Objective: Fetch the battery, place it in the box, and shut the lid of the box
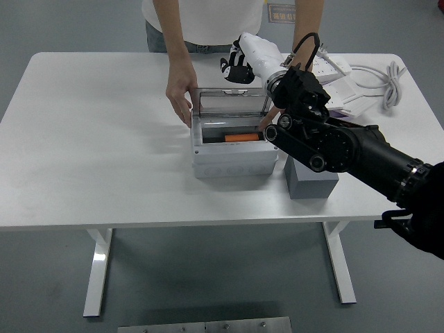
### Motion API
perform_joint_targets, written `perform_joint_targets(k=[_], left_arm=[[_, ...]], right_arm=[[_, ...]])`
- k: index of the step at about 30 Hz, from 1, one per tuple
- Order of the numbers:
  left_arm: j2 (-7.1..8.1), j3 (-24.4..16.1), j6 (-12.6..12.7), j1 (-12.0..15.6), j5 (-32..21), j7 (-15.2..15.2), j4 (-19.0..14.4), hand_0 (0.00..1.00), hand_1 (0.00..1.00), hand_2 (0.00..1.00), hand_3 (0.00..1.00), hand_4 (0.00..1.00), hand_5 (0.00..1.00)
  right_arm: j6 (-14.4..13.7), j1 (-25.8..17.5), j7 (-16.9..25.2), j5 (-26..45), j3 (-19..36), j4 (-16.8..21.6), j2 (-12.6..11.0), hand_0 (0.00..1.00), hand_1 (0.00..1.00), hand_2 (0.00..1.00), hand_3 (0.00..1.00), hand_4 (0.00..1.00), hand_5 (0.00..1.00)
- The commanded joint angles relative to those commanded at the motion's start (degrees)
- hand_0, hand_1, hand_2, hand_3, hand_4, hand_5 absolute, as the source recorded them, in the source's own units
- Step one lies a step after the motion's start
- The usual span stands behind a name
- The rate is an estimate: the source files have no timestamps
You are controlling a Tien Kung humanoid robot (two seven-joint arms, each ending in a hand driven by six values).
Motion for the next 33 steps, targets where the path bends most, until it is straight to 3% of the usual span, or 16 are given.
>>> perform_joint_targets(k=[3, 4, 9, 10, 33], left_arm=[[-0.03, -0.03, -0.02, -0.06, 0.07, 0.01, -0.01, 0.496, 0.667, 0.526, 0.509, 0.291, 0.002], [-0.04, -0.05, -0.03, -0.08, 0.12, 0.02, -0.02, 0.494, 0.665, 0.526, 0.509, 0.281, 0.002], [-0.06, -0.12, -0.10, -0.16, 0.30, 0.00, -0.02, 0.494, 0.665, 0.526, 0.509, 0.281, 0.002], [-0.06, -0.14, -0.12, -0.17, 0.34, -0.01, -0.01, 0.493, 0.665, 0.525, 0.509, 0.274, 0.002], [-0.21, -0.25, -0.32, -0.35, 0.83, -0.25, 0.08, 0.492, 0.662, 0.523, 0.506, 0.266, 0.002]], right_arm=[[0.23, 0.12, 0.12, 0.09, 0.02, -0.12, 0.03, 0.315, 0.348, 0.413, 0.522, 0.849, 0.655], [0.25, 0.15, 0.13, 0.10, 0.00, -0.14, 0.04, 0.623, 0.554, 0.607, 0.652, 0.983, 0.832], [0.34, 0.18, 0.13, 0.27, -0.28, -0.17, 0.19, 0.623, 0.554, 0.607, 0.652, 0.983, 0.832], [0.36, 0.16, 0.10, 0.29, -0.36, -0.17, 0.22, 0.778, 0.666, 0.657, 0.676, 0.997, 0.849], [0.86, -1.25, -0.10, 0.76, -2.97, -0.15, 0.79, 0.799, 0.680, 0.673, 0.690, 0.998, 0.888]])
